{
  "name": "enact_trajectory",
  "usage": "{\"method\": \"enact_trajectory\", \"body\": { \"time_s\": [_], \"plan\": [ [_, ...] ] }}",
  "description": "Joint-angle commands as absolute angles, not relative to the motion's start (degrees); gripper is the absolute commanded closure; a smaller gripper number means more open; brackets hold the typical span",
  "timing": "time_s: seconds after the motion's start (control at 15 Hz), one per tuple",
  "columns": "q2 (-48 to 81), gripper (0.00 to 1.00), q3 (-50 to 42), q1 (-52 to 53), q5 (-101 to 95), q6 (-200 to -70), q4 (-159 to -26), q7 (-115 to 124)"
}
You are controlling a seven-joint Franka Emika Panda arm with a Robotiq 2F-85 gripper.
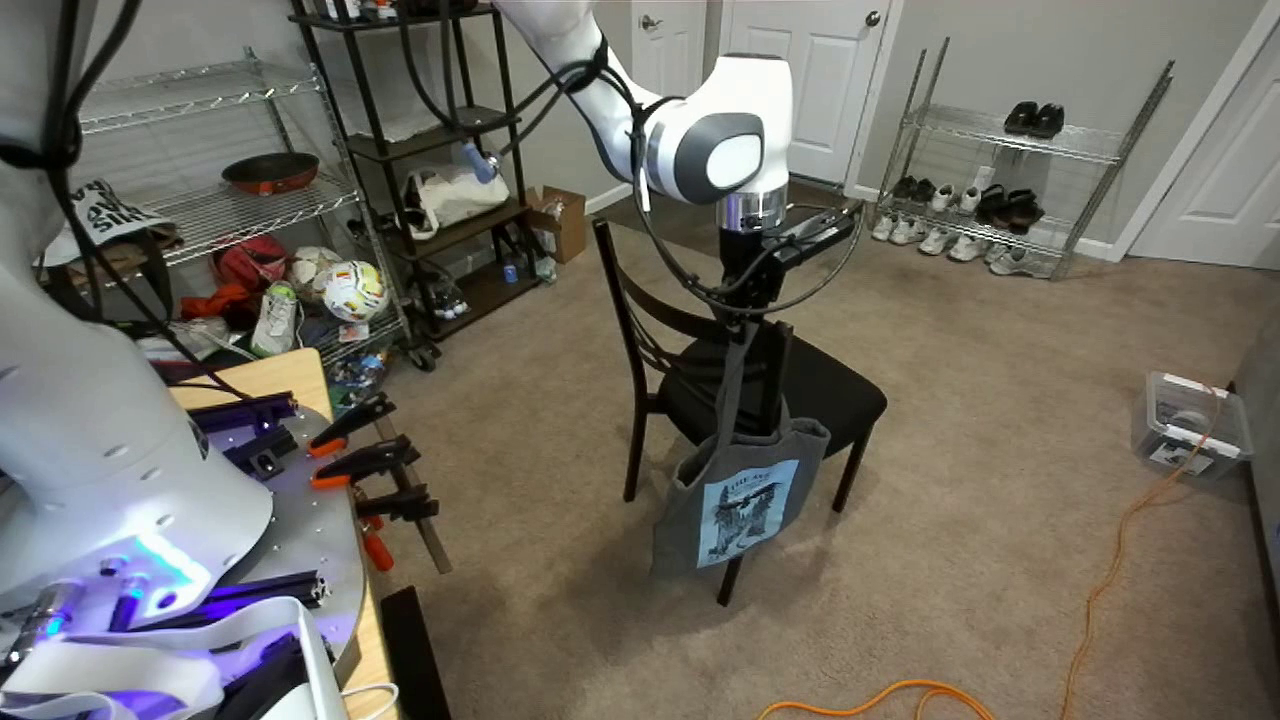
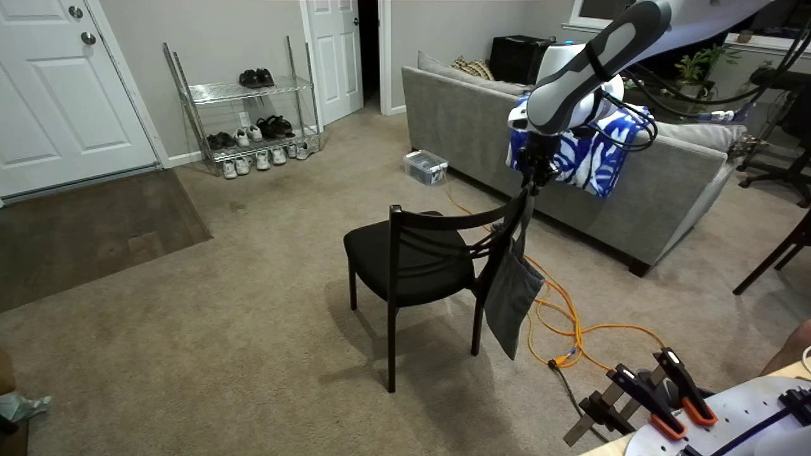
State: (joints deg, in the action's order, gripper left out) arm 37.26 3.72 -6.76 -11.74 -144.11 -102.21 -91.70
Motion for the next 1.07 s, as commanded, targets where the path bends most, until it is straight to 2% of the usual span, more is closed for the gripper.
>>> {"method": "enact_trajectory", "body": {
  "time_s": [0.0,0.07,0.27,1.0],
  "plan": [
    [36.6,0.92,4.5,-7.8,-11.0,-145.3,-103.3,-93.0],
    [36.1,0.97,4.6,-7.8,-11.1,-145.8,-103.8,-92.9],
    [34.0,0.94,4.4,-7.9,-11.3,-146.8,-105.5,-93.0],
    [24.3,0.95,4.2,-8.1,-10.7,-147.9,-111.1,-92.7]
  ]
}}
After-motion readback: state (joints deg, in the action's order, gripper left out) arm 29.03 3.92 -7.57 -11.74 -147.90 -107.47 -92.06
